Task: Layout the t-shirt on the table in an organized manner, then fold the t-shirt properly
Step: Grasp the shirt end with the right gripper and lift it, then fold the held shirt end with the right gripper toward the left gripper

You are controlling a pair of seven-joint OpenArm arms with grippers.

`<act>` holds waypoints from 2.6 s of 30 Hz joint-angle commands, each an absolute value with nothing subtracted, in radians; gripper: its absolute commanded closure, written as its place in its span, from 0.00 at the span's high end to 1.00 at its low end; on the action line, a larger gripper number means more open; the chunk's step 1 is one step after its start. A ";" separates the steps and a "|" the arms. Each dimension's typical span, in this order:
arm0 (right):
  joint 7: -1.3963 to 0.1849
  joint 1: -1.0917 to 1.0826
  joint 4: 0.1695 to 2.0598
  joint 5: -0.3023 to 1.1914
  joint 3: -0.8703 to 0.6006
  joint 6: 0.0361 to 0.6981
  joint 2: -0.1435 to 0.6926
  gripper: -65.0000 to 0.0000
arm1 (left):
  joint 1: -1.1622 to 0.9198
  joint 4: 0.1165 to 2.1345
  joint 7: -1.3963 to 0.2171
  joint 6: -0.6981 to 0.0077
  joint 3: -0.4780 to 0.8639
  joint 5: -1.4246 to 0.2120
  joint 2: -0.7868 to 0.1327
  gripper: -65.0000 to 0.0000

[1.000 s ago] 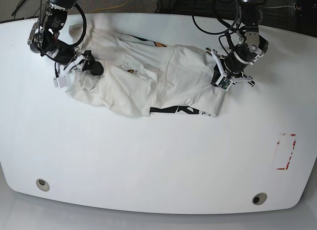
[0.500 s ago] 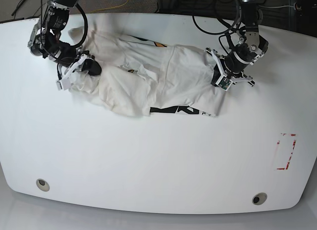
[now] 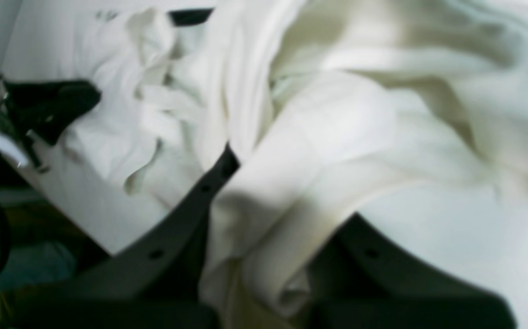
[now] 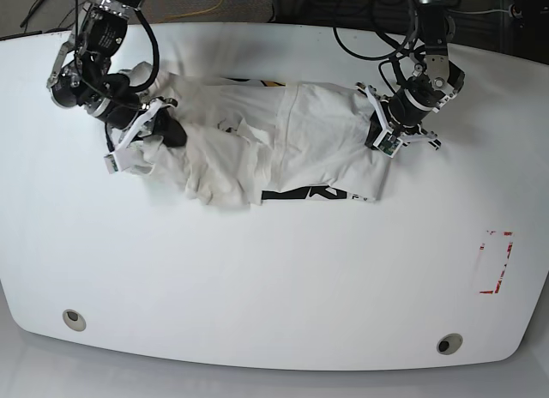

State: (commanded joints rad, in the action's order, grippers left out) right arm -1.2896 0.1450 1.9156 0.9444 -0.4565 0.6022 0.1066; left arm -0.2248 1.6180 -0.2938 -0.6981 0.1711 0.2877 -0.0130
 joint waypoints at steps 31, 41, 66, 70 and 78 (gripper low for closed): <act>-1.262 -0.007 1.811 0.937 -0.110 0.624 -0.071 0.00 | -0.228 1.618 -0.294 -0.696 0.133 0.289 -0.008 0.04; -1.256 -0.093 1.655 0.937 0.005 0.625 -0.076 0.00 | -0.226 1.618 -0.294 -0.696 0.133 0.289 -0.008 0.04; -1.092 -0.183 1.517 0.937 0.205 0.615 -0.079 0.11 | -0.226 1.618 -0.294 -0.696 0.133 0.288 -0.007 0.04; -1.082 -0.213 1.494 0.937 0.205 0.615 -0.077 0.20 | -0.226 1.621 -0.294 -0.698 0.133 0.288 -0.007 0.04; -1.069 -0.269 1.431 0.937 0.206 0.613 -0.077 0.44 | -0.226 1.627 -0.294 -0.698 0.133 0.286 -0.007 0.04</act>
